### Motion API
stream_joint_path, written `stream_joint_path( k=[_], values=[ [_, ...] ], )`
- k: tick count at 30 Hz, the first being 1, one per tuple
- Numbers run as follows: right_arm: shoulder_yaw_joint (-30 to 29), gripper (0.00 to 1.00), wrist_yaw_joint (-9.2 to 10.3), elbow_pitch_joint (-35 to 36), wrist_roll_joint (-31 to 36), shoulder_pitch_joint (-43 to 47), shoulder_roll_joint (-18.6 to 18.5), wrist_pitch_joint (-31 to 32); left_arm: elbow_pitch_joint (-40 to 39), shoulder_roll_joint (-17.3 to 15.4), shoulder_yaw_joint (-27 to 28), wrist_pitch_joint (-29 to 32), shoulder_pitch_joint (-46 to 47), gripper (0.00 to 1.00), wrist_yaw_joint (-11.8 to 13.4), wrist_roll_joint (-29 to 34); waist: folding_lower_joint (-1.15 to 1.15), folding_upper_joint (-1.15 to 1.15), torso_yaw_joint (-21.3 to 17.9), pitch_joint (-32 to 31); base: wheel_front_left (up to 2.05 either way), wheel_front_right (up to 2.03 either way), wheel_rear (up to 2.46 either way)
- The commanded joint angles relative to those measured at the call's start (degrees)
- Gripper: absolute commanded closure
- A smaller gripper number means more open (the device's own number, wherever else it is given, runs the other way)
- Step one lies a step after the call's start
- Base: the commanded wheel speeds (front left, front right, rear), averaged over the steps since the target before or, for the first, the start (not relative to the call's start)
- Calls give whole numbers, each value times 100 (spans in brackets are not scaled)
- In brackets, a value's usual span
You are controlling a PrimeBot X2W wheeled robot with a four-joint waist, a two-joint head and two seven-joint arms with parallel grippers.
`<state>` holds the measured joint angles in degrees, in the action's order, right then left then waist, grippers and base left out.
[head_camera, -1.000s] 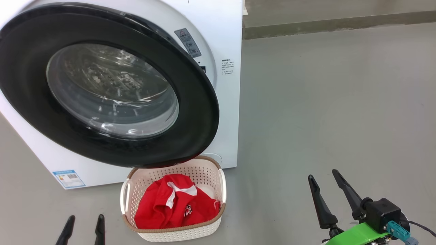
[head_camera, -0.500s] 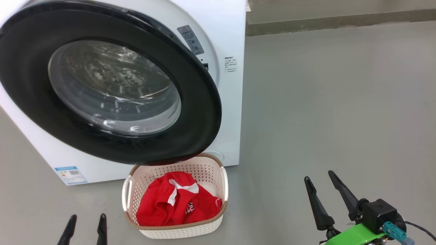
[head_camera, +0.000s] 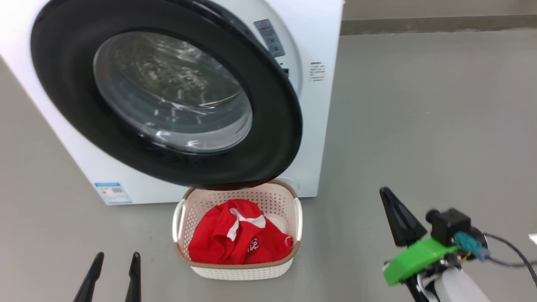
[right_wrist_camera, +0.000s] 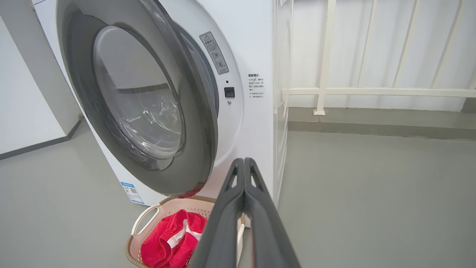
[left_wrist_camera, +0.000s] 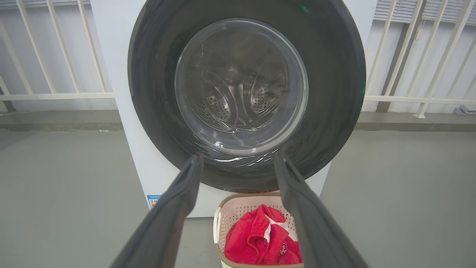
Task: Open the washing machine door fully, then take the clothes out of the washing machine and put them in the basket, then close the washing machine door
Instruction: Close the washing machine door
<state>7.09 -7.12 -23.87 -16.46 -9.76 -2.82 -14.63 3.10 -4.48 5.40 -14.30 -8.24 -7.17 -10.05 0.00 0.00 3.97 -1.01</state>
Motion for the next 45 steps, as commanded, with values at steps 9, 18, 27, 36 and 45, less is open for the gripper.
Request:
stream_joint_path(
  k=[9, 18, 27, 36, 45],
  values=[
    [553, 100, -36, -770, -325, -1434, -6, -37, -167, -111, 44, -70, 416, 0, -31, -25, 0, 0, 618, 348, 0, 0, 0],
    [1096, 100, -36, -1616, -622, -2341, -6, -37, -134, -102, -104, -70, 619, 0, -31, -83, 0, 0, 1061, 561, 0, 0, 0],
    [1208, 100, -36, -2138, -634, -3250, -8, -37, -64, -88, -183, -70, 820, 0, -31, -129, 0, 0, 1355, 835, 0, 0, 0],
    [1021, 100, -36, -2332, -555, -3856, -136, -37, -4, -100, -287, -70, 1026, 0, -32, -211, 0, 0, 1514, 1099, 0, 0, 0],
    [1022, 100, -36, -2482, -440, -4190, -250, -37, 34, -131, -361, -70, 1199, 0, -32, -266, 0, 0, 1574, 1320, 0, 0, 0]
  ],
)
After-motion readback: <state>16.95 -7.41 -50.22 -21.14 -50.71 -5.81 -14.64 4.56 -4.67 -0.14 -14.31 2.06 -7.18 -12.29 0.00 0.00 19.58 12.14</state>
